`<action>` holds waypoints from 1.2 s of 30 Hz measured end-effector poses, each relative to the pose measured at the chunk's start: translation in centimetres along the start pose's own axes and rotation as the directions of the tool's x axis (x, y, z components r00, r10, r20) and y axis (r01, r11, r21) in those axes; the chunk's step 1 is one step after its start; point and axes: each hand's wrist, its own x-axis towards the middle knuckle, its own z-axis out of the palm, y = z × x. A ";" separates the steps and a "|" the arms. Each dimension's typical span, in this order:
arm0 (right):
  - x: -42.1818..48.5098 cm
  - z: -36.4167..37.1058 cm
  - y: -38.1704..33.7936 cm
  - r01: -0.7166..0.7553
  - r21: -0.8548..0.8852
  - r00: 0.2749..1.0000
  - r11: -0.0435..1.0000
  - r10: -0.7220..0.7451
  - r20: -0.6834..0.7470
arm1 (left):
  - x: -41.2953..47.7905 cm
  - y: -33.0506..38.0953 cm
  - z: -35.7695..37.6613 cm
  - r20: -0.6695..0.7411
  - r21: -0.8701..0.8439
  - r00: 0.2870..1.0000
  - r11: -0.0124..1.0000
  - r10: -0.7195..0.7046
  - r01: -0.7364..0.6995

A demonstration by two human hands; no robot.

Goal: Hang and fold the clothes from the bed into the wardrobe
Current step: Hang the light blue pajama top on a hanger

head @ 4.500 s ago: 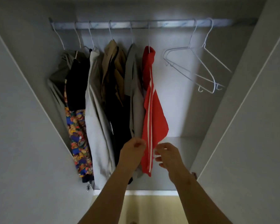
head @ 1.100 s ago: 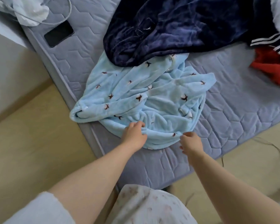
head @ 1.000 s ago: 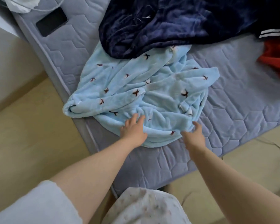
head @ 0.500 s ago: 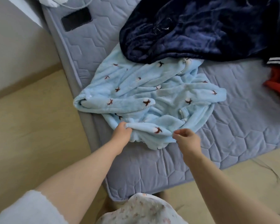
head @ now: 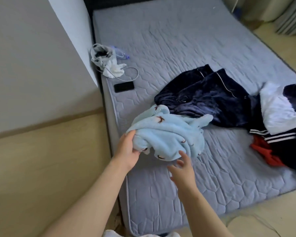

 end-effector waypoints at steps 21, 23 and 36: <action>-11.7 4.7 -22.8 0.672 0.305 0.733 0.675 -0.665 -0.144 | -17.1 20.9 9.2 0.593 -0.284 0.655 0.883 0.468 -0.373; -11.9 4.8 -23.4 0.683 0.301 0.719 0.666 -0.686 -0.113 | -17.1 21.0 8.7 0.571 -0.275 0.676 0.885 0.465 -0.376; -5.4 4.1 -8.4 0.096 -0.196 0.978 0.976 -0.128 -0.162 | -9.1 10.7 -1.3 -0.058 0.100 0.995 0.991 -0.080 0.086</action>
